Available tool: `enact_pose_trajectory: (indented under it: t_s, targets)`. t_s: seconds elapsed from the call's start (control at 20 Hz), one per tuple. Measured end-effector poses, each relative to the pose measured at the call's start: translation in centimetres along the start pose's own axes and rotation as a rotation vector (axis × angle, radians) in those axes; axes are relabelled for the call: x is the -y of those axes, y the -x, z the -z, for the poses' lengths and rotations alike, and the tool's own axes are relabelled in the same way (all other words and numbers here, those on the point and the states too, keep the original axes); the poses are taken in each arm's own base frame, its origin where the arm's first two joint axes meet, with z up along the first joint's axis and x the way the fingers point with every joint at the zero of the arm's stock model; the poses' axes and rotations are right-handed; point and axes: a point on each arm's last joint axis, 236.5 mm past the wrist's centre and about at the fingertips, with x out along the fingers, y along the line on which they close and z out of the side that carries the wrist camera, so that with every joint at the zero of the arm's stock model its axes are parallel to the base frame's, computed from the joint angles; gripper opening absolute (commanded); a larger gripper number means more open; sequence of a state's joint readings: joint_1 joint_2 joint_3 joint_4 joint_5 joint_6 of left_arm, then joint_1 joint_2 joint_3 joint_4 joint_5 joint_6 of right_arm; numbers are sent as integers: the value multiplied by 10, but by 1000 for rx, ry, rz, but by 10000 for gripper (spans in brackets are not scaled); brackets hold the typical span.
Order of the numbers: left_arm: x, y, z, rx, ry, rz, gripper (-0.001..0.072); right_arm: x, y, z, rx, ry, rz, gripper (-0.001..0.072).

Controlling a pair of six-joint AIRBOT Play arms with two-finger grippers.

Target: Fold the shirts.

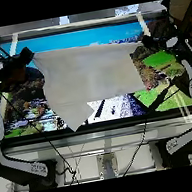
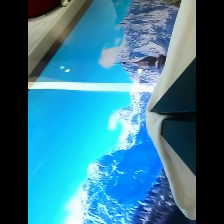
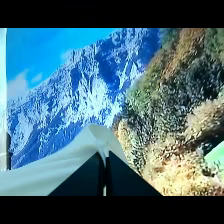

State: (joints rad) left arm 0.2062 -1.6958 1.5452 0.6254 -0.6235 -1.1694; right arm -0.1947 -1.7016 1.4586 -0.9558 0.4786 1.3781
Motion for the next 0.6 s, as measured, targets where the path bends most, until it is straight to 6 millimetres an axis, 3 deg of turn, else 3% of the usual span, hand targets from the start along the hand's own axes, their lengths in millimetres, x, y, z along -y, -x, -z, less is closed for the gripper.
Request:
enact_pose_trajectory:
  t_s: [0.35,0.6]
  targets:
    - [-20,14,39,-196,16,-2,12,-5,-7,41,-149,41,-38,21]
    - [-33,25,86,-385,54,-4,12,-9,-6,56,-208,55,-56,21]
